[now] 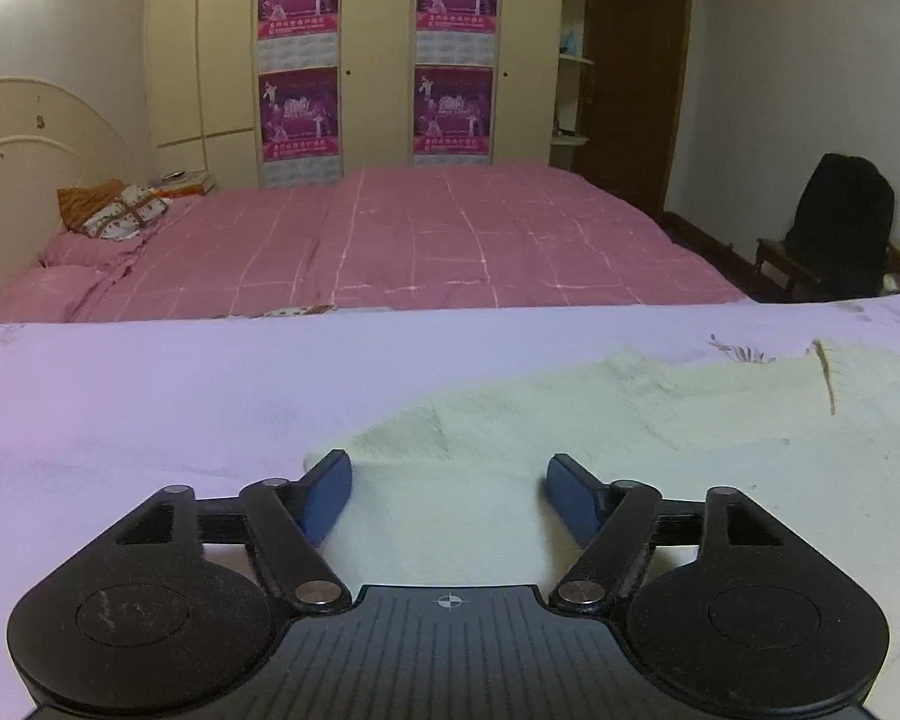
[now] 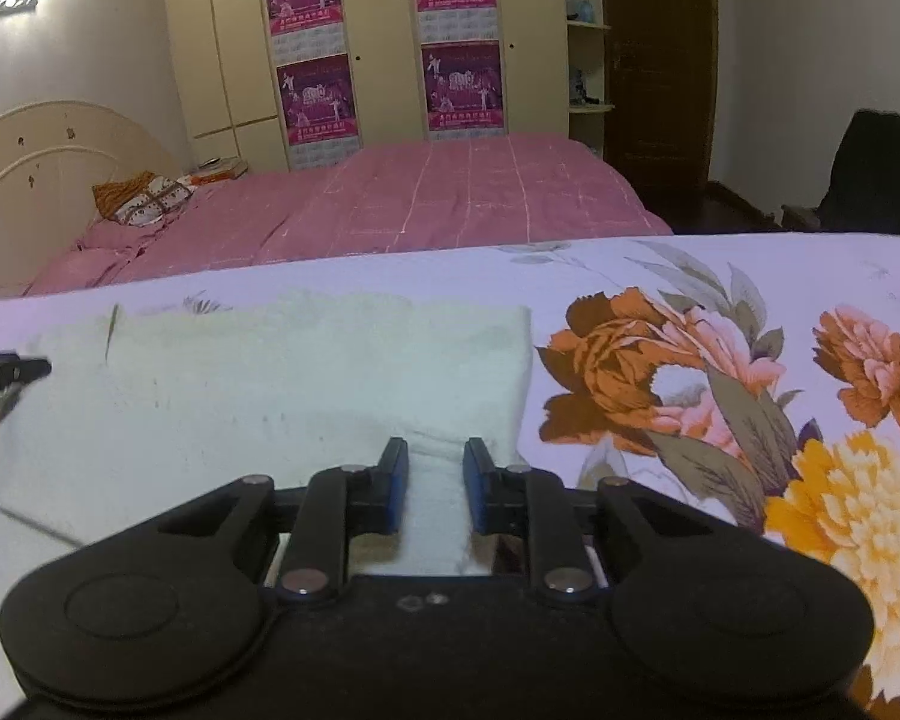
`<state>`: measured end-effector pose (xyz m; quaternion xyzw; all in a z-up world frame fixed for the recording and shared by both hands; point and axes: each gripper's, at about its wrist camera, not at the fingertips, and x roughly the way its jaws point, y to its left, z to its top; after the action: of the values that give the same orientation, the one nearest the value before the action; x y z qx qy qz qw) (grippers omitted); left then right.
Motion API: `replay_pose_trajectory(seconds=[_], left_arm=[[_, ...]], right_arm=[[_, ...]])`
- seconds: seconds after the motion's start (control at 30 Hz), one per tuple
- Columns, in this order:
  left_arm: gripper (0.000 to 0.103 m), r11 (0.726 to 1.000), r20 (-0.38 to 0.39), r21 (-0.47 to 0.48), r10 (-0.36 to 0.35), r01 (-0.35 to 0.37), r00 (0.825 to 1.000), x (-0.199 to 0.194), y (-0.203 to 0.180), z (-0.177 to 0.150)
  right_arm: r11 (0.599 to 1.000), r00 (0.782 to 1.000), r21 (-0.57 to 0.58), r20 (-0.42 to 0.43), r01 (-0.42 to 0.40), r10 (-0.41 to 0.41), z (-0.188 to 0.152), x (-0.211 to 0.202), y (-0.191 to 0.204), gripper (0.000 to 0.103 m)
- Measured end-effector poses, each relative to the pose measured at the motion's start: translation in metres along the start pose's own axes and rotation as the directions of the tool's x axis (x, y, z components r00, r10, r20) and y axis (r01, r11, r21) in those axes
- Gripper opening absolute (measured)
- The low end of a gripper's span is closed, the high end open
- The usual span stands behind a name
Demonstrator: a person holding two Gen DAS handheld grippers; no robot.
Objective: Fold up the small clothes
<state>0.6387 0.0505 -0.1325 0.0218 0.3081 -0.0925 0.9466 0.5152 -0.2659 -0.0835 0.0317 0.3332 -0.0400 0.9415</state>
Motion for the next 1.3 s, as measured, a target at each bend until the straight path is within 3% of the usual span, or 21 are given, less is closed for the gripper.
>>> replay_pose_trajectory(seconds=[0.17, 0.23, 0.33, 0.43, 0.5, 0.67, 0.77, 0.83, 0.93, 1.1, 1.3], left_arm=[[0.073, 0.999, 0.012, -0.004, 0.038, -0.038, 0.999, -0.017, -0.008, 0.000], [0.073, 0.999, 0.051, 0.024, -0.027, 0.026, 0.998, -0.038, -0.025, -0.004], [0.073, 0.993, 0.069, 0.113, -0.048, 0.040, 0.996, -0.051, -0.061, -0.018], [0.073, 0.990, 0.027, 0.138, -0.029, 0.025, 0.999, -0.047, -0.076, -0.032], [0.073, 0.990, 0.036, 0.139, -0.028, 0.022, 0.999, -0.052, -0.074, -0.040], [0.074, 0.995, 0.048, 0.097, 0.005, -0.009, 0.999, -0.077, -0.068, -0.043], [0.074, 0.992, 0.062, 0.116, -0.046, 0.039, 0.997, -0.085, -0.081, -0.045], [0.074, 0.986, 0.012, 0.166, -0.020, 0.018, 1.000, -0.076, -0.098, -0.051], [0.081, 0.990, -0.002, 0.138, 0.021, -0.021, 1.000, -0.074, -0.101, -0.051], [0.081, 0.992, 0.001, 0.117, 0.046, -0.045, 0.999, -0.092, -0.104, -0.052], [0.081, 0.990, -0.005, 0.129, 0.065, -0.064, 0.998, -0.103, -0.119, -0.057]], right_arm=[[1.000, 1.000, -0.029, 0.012, 0.003, -0.003, -0.004, -0.004, 0.001, 0.021], [1.000, 1.000, -0.002, 0.003, 0.013, -0.013, 0.002, -0.009, 0.000, 0.029], [0.999, 0.998, 0.010, 0.059, -0.038, 0.038, 0.006, -0.027, 0.009, 0.029], [0.998, 0.998, -0.037, 0.001, -0.057, 0.057, 0.002, -0.021, 0.028, 0.026], [0.994, 0.999, -0.101, -0.033, -0.029, 0.026, -0.009, -0.018, 0.036, 0.026], [0.984, 1.000, -0.180, -0.001, -0.008, 0.007, -0.028, -0.039, 0.036, 0.026], [0.992, 0.997, -0.122, 0.056, -0.039, 0.046, -0.022, -0.057, 0.036, 0.028], [0.992, 0.995, -0.114, 0.069, -0.058, 0.066, -0.020, -0.060, 0.042, 0.032], [0.990, 0.999, -0.137, -0.037, -0.025, 0.020, -0.025, -0.036, 0.044, 0.033], [0.995, 0.999, -0.089, 0.016, -0.044, 0.046, -0.021, -0.064, 0.030, 0.035], [0.994, 0.998, -0.090, -0.006, -0.064, 0.064, -0.022, -0.064, 0.020, 0.035]])
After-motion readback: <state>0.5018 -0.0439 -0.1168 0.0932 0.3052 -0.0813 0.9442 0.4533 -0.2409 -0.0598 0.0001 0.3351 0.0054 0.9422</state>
